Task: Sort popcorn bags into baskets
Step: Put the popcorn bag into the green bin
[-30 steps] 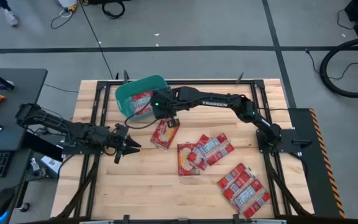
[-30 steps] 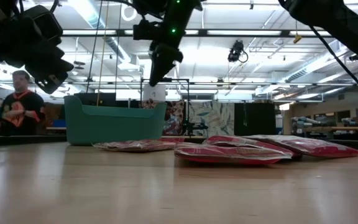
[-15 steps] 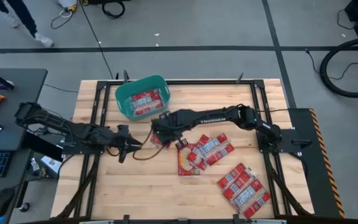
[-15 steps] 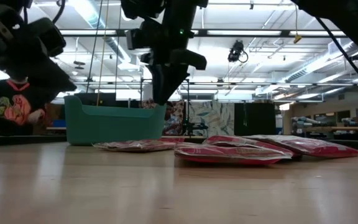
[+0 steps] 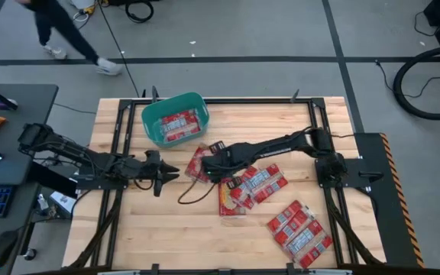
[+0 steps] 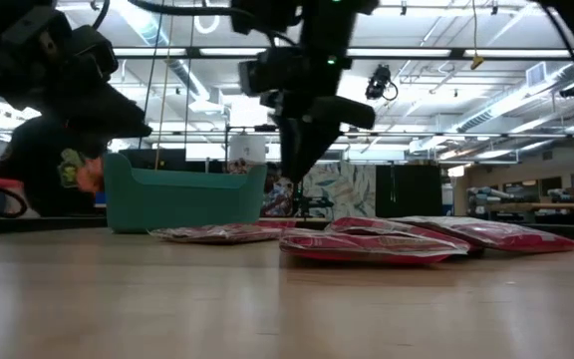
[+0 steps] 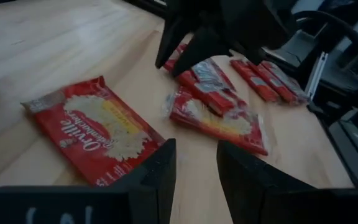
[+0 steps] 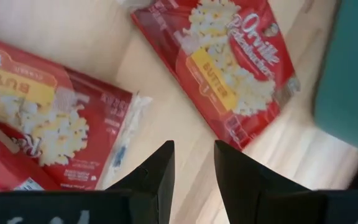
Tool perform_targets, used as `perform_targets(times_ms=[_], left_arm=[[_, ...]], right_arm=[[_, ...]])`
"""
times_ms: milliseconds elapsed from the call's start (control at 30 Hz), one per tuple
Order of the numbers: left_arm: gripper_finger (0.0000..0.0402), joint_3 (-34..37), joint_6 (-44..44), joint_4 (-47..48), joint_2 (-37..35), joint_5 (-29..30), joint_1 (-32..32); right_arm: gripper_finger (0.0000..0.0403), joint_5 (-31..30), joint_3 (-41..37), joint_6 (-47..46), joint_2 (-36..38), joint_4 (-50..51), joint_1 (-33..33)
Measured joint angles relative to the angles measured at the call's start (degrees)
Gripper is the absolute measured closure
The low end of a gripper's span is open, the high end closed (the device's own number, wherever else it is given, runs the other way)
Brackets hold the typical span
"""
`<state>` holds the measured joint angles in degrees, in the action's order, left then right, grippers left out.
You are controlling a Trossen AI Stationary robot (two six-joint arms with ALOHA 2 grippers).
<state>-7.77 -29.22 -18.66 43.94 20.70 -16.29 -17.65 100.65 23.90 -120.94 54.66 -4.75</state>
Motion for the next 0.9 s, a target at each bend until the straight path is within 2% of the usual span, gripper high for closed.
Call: perform_targets(times_ms=[167,300,433,633,767,900], left_arm=[[0.028,0.0,2.33,-4.06,0.2,3.47,0.41],[0.028,-0.17,2.43,-4.95,3.83,3.02,1.49],[0.028,-0.2,1.41,-7.02,8.7,2.83,2.55],[0.028,-0.26,0.9,-11.89,17.71,2.71,4.09],[0.028,-1.75,-0.36,-11.93,23.6,2.78,5.68],[0.028,-4.5,0.1,-11.99,29.46,2.78,7.26]], right_arm=[[0.0285,-2.3,-11.61,1.4,6.72,-10.14,-1.19],[0.0284,-2.34,-18.41,3.17,10.0,-18.15,-1.17],[0.028,-2.3,-22.54,3.67,11.01,-21.76,0.01],[0.0238,0.01,-24.41,2.81,9.32,-27.61,2.29],[0.0205,-2.22,-22.0,4.68,5.57,-29.37,2.12],[0.0192,-4.38,-18.15,7.35,0.58,-28.77,1.19]])
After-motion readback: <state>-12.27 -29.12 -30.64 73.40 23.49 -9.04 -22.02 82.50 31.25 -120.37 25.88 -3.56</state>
